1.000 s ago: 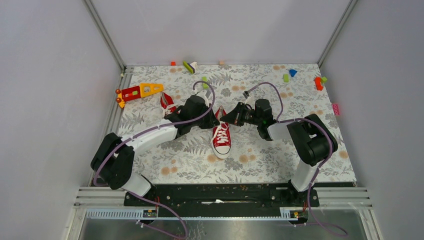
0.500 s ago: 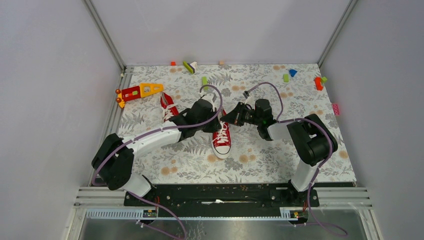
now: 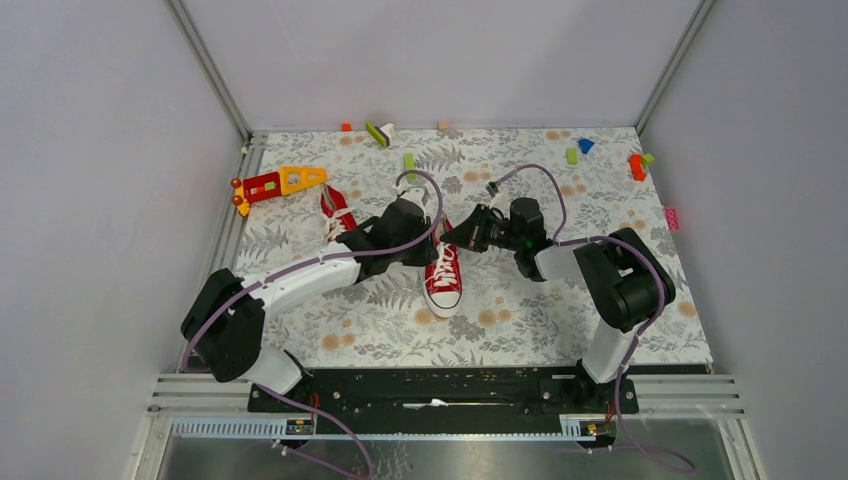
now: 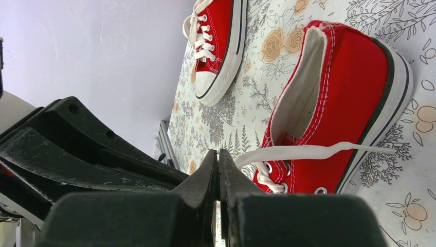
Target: Tie the shoes
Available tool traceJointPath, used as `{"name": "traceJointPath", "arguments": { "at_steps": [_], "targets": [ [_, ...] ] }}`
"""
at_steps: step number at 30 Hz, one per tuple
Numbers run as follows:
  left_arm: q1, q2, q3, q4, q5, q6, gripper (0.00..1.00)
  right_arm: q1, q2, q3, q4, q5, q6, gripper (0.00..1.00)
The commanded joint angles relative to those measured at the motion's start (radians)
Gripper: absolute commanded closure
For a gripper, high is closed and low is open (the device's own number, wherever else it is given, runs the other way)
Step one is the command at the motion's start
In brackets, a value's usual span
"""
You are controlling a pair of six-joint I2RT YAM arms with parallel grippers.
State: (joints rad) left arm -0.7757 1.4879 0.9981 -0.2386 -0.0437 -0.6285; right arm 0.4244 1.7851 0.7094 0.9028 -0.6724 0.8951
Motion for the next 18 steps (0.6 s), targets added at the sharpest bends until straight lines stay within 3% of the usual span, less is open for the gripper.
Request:
{"name": "traceJointPath", "arguments": {
  "at_steps": [1, 4, 7, 13, 18],
  "targets": [
    [-0.002, -0.063, 0.036, -0.006, -0.051, 0.002, 0.81, -0.008, 0.007, 0.032, 0.024, 0.002, 0.000, 1.00],
    [0.008, -0.070, 0.035, -0.019, -0.050, 0.003, 0.85, -0.007, 0.008, 0.033, 0.025, 0.002, 0.001, 1.00],
    [0.018, -0.071, 0.033, -0.021, -0.024, -0.001, 1.00, -0.008, 0.008, 0.033, 0.028, 0.000, 0.003, 1.00],
    [0.041, -0.067, 0.030, -0.007, 0.037, -0.011, 1.00, -0.007, 0.009, 0.033, 0.028, 0.000, 0.002, 1.00],
    [0.104, -0.063, 0.020, 0.073, 0.220, -0.078, 1.00, -0.008, 0.012, 0.033, 0.028, 0.001, 0.004, 1.00]
  ]
}}
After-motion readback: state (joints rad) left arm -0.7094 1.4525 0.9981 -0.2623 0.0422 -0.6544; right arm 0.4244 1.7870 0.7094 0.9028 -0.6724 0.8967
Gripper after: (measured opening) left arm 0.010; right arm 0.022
